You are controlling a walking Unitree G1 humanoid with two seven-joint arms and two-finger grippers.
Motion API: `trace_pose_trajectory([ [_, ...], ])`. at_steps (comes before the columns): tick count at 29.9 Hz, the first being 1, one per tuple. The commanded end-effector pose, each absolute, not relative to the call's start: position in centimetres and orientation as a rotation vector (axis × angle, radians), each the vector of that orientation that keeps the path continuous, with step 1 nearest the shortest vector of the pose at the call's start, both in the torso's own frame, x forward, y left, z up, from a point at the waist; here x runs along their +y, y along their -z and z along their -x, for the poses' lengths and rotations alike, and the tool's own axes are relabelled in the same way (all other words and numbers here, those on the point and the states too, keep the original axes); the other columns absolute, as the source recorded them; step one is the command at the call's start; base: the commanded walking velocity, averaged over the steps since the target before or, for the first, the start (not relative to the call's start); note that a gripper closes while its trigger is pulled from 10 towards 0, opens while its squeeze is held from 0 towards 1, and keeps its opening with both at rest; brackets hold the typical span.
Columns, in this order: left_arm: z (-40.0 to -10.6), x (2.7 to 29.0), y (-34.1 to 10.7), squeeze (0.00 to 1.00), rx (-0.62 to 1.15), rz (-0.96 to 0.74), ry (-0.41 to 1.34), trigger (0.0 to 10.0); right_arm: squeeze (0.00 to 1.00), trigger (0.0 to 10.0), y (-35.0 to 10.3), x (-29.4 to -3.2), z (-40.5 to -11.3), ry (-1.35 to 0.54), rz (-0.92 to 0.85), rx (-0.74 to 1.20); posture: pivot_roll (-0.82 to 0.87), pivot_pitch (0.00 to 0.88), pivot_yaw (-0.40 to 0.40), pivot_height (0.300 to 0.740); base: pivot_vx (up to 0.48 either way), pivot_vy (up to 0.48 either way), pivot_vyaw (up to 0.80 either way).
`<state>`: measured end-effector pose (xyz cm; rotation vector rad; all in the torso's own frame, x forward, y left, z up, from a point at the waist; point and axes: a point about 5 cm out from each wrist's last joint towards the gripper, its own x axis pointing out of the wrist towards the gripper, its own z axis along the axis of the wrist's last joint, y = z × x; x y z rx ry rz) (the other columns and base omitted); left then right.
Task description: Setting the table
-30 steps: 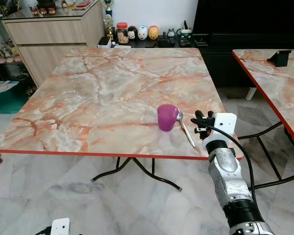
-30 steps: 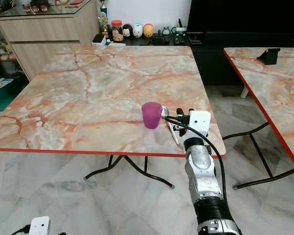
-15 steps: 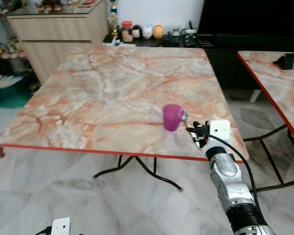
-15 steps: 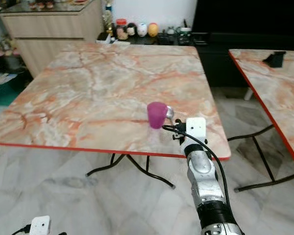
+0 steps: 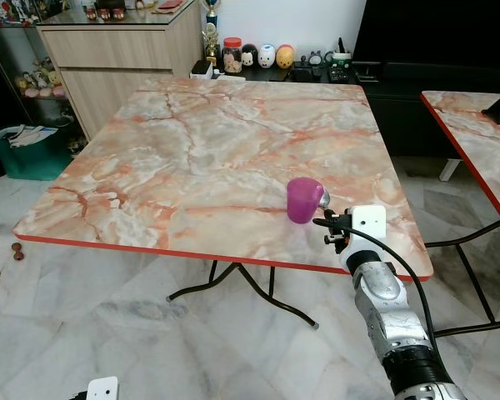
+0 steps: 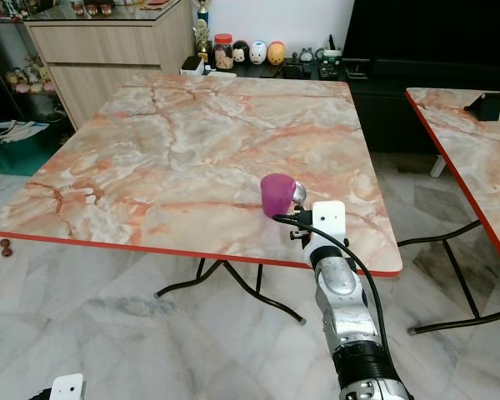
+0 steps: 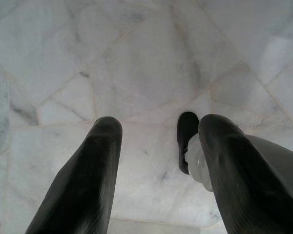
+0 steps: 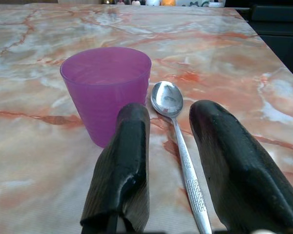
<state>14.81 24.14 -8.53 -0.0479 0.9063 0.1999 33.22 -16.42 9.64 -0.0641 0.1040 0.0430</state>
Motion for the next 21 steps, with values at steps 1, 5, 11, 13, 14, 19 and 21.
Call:
trace_pose_trajectory([
  [1,-14.4,23.9,8.8,0.0,0.933,0.059,-0.197,10.0,0.0,10.0,-9.9,-16.3,-33.3,-0.042,0.058,0.102,-0.05,0.0,0.003,0.72,0.0,0.0,0.0],
  [5,-14.4,23.9,8.8,0.0,0.934,0.058,-0.198,10.0,0.0,10.0,-10.2,-16.2,-33.4,-0.032,0.04,0.077,-0.05,0.0,0.004,0.72,0.0,0.0,0.0],
  [11,-14.8,24.3,8.5,0.0,0.902,0.05,-0.207,10.0,0.0,10.0,-13.9,-16.2,-33.8,-0.011,-0.023,-0.16,-0.05,0.0,0.007,0.72,0.0,0.0,0.0],
  [13,-14.9,24.2,8.5,0.0,0.896,0.051,-0.205,10.0,0.0,10.0,-14.4,-16.2,-33.8,-0.015,-0.034,-0.193,-0.05,0.0,0.006,0.72,0.0,0.0,0.0],
  [14,-15.0,24.1,8.4,0.0,0.893,0.051,-0.204,10.0,0.0,10.0,-14.5,-16.2,-33.8,-0.016,-0.034,-0.193,-0.05,0.0,0.007,0.72,0.244,0.0,0.0],
  [19,-15.2,23.9,8.4,0.0,0.884,0.05,-0.2,10.0,0.0,10.0,-14.1,-16.0,-33.8,-0.022,-0.03,-0.182,-0.05,0.0,0.004,0.72,0.259,0.0,0.0],
  [21,-15.2,23.8,8.4,0.0,0.882,0.05,-0.2,10.0,0.0,10.0,-14.1,-16.0,-33.7,-0.023,-0.028,-0.182,-0.05,0.0,0.004,0.72,0.277,0.0,0.0],
])
